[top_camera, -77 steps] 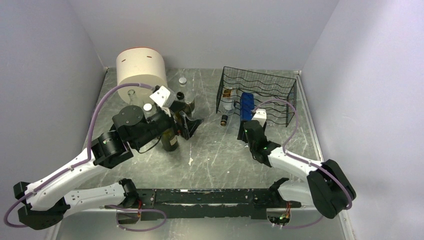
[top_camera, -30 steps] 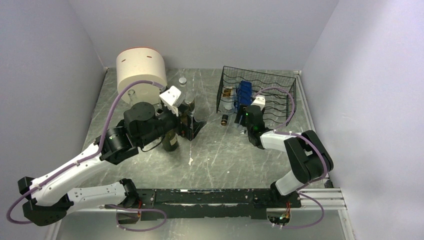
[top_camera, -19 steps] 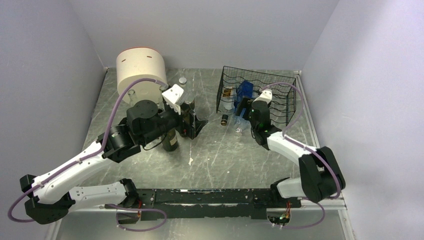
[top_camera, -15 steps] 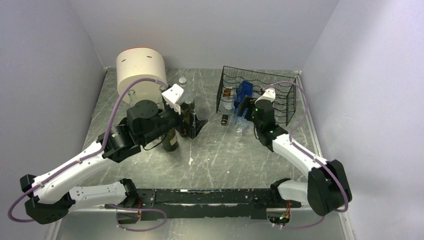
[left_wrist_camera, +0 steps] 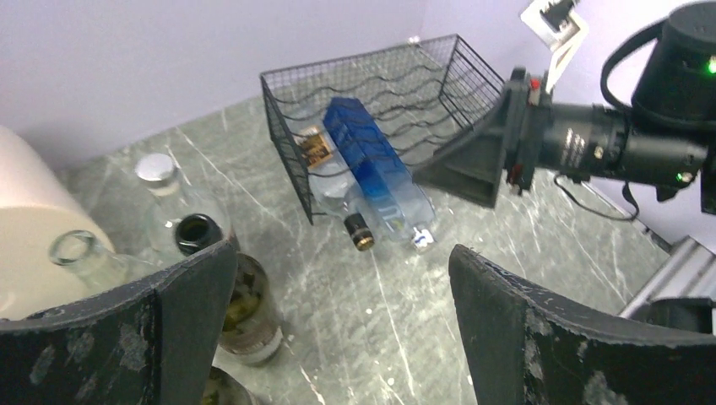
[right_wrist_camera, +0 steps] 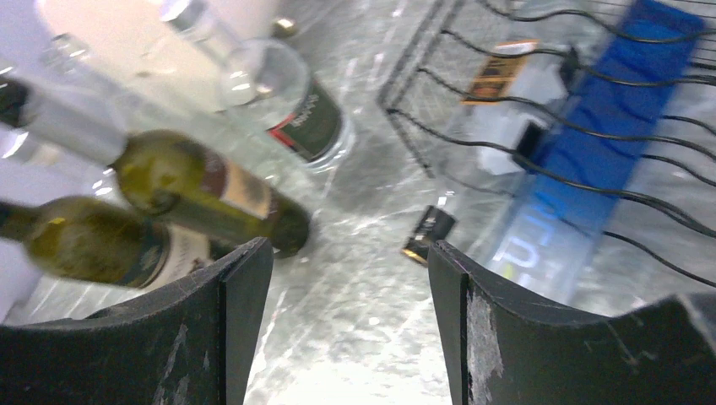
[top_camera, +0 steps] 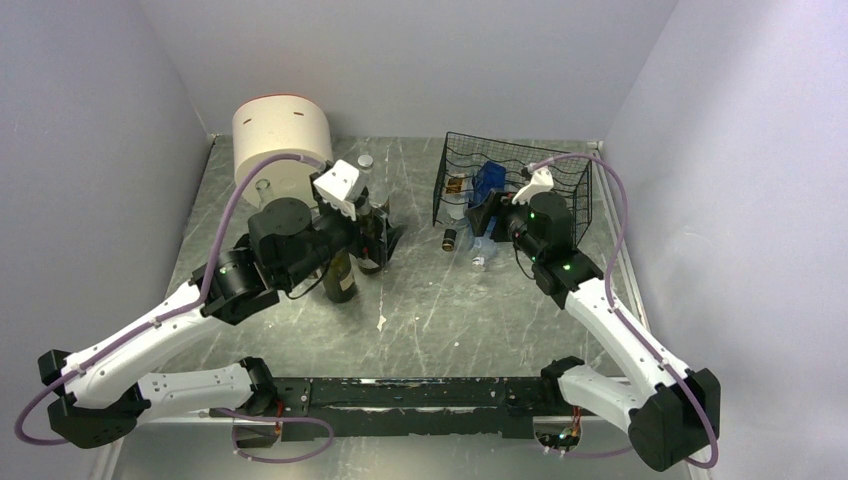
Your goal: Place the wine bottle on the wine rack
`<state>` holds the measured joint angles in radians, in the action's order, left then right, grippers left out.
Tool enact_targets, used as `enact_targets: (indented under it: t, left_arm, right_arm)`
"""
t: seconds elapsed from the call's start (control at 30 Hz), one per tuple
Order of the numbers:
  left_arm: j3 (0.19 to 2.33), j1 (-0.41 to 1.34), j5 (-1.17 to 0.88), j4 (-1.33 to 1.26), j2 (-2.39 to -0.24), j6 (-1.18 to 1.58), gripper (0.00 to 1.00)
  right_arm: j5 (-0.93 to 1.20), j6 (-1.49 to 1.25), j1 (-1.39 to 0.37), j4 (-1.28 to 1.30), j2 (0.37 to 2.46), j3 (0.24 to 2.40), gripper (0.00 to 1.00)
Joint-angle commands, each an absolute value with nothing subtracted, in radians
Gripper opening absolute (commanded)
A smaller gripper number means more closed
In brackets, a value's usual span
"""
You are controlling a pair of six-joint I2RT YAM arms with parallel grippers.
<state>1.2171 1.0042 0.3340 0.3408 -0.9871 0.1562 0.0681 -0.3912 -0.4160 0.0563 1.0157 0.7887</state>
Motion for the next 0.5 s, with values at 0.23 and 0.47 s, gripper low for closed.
enact_targets:
  t: [0.23,0.47]
  left_arm:
    - [1.274,0.999,0.551,0.286,-0.875,0.023,0.99]
    - [1.262,0.999,0.605,0.33,-0.821,0.045,0.99]
  right_arm:
    - [0.007,-0.307,-0.766,0.022,1.213,1.051,0.7]
    - [-0.136,-0.225,-0.89,0.072,1.418,1.266,0.7]
